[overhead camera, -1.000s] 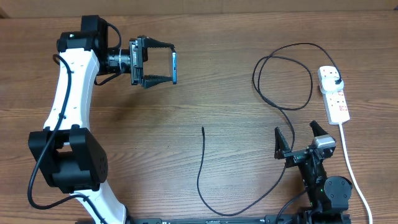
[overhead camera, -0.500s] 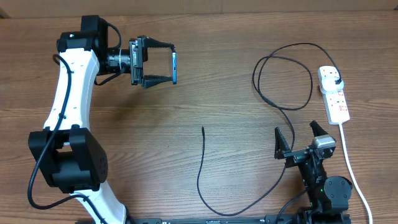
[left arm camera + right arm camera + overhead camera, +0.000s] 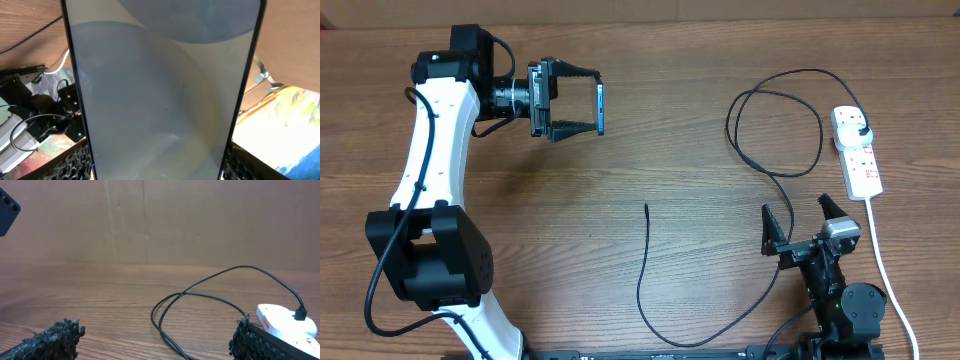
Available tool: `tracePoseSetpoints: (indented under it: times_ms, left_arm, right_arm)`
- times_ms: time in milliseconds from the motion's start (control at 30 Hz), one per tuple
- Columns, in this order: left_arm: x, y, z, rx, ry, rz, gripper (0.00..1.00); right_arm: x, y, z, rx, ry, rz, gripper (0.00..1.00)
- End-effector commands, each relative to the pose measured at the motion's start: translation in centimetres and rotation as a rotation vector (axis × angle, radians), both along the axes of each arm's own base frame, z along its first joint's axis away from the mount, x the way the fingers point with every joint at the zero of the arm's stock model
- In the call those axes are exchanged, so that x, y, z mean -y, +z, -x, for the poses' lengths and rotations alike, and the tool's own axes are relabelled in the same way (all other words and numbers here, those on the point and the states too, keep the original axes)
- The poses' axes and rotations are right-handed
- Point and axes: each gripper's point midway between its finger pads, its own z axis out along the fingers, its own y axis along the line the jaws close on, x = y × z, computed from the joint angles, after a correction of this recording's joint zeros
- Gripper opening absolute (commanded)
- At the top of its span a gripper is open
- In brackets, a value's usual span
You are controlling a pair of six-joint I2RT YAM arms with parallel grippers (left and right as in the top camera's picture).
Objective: Plug charger to phone and switch on socket
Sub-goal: 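Rotate the held phone with the left gripper, screen facing right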
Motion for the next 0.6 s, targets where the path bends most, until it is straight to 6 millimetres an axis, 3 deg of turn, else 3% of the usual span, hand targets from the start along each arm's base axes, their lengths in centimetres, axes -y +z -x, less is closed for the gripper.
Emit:
tracePoseSetpoints:
  times_ms: [0,567]
  left_arm:
    - [0.3,2.0,0.6,0.060,-0.009,0.003,0.05]
    - [-1.2,-4.0,-0.2,0.045,0.030,-0.368,0.04]
  right_arm:
    - [0.2,-0.2,0.0,0.002,-0.010,-0.005,1.00]
    - [0.2,-0.2,0.0,0.002,-0.010,-0.005,1.00]
